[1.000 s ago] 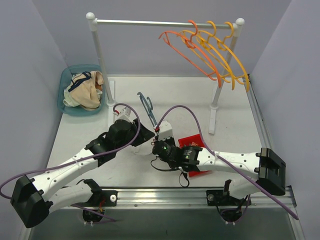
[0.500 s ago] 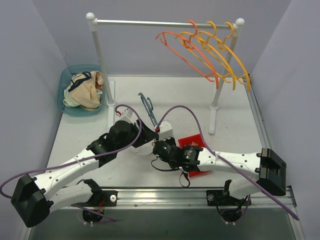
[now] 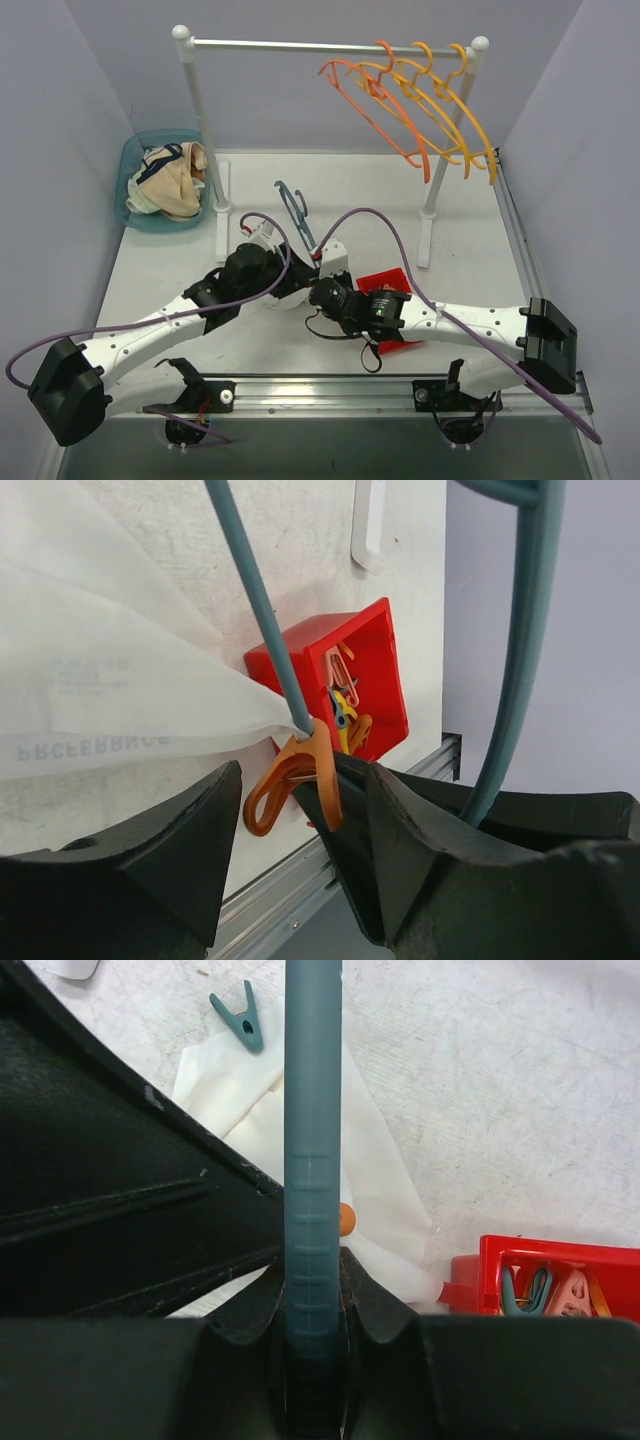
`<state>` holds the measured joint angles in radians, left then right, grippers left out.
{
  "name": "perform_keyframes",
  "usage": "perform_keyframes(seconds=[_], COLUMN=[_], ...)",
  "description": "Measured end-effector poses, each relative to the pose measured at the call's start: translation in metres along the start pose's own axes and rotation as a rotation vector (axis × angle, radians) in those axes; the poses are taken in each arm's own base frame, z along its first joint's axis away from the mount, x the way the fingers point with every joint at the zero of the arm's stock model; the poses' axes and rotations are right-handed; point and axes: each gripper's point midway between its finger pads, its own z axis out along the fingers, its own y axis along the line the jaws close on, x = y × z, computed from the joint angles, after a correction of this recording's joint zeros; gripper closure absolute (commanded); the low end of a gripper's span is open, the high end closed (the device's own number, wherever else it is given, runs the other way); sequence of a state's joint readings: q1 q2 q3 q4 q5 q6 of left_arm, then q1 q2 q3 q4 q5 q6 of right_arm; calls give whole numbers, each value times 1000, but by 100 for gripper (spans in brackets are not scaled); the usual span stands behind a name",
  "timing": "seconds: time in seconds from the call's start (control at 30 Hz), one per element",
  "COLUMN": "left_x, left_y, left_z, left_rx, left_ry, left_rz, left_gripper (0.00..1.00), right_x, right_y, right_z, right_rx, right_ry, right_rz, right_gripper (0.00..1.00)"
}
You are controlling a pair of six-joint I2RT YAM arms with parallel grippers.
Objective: Remove the underwear clipped to the hanger
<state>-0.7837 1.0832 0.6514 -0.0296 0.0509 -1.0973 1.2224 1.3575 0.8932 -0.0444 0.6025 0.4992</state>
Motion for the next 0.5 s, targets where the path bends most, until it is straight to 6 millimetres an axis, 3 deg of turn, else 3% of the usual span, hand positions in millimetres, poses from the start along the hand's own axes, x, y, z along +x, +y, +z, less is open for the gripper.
perform_keyframes(seconds=[0.17,0.4,0.5], left_x=[0,-1,-3], left_y=[-6,-9,-11], left_z=[3,2,-2], left_rx=[27,36,43], left_ry=[3,-2,-10], left_rz=[-12,-18,-13], left_gripper=[51,94,97], right_x=[0,-1,-1], right_y=[2,-1,-2], right_z=[0,0,1], right_rx=[-9,-9,-8], right_ry=[3,0,0], right_rz=[3,13,15], right_gripper=[100,100,100])
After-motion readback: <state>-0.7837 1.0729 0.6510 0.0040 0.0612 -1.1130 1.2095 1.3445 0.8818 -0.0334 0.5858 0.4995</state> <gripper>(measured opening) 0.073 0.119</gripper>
